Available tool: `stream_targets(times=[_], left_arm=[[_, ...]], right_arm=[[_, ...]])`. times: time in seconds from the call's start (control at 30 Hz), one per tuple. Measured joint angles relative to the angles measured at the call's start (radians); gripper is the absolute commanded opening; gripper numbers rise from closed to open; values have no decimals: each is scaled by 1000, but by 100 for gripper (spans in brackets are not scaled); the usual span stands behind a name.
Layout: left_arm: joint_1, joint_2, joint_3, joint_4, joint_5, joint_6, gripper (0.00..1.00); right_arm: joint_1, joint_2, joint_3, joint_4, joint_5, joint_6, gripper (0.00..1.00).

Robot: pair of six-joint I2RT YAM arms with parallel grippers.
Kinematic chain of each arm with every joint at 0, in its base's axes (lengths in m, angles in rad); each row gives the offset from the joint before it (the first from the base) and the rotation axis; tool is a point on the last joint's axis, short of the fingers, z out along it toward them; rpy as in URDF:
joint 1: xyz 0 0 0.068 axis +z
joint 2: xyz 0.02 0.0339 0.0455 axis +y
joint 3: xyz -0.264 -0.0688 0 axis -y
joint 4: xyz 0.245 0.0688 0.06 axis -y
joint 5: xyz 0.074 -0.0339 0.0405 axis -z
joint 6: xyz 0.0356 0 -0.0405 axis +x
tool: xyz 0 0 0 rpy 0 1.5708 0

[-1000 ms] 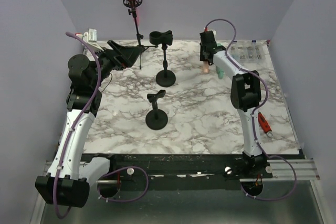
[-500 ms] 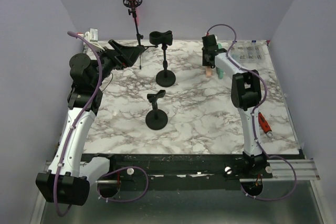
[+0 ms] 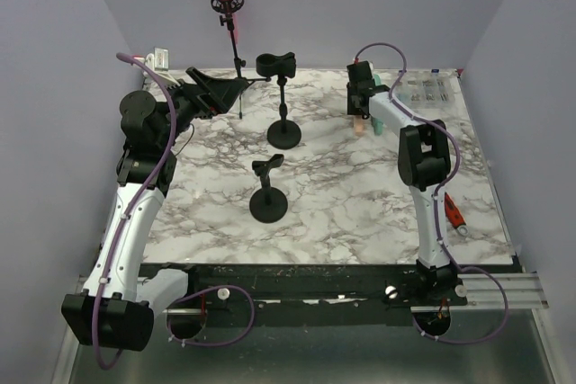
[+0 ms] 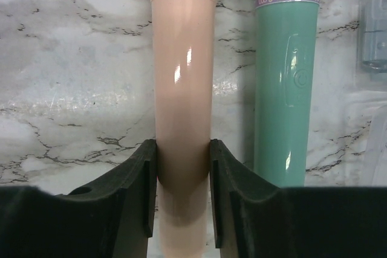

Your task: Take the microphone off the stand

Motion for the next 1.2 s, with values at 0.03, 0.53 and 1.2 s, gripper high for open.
stream_targets(times=[0.03, 0.53, 1.2], left_arm=[[0, 0, 0, 0, 0, 1, 99], [0, 8, 0, 1, 12, 5, 99], [0, 36, 0, 26, 62, -1, 97]], right_arm=[[0, 0, 0, 0, 0, 0, 45], [0, -15, 3, -35, -29, -1, 68], [11, -678, -369, 478, -721, 525, 100]])
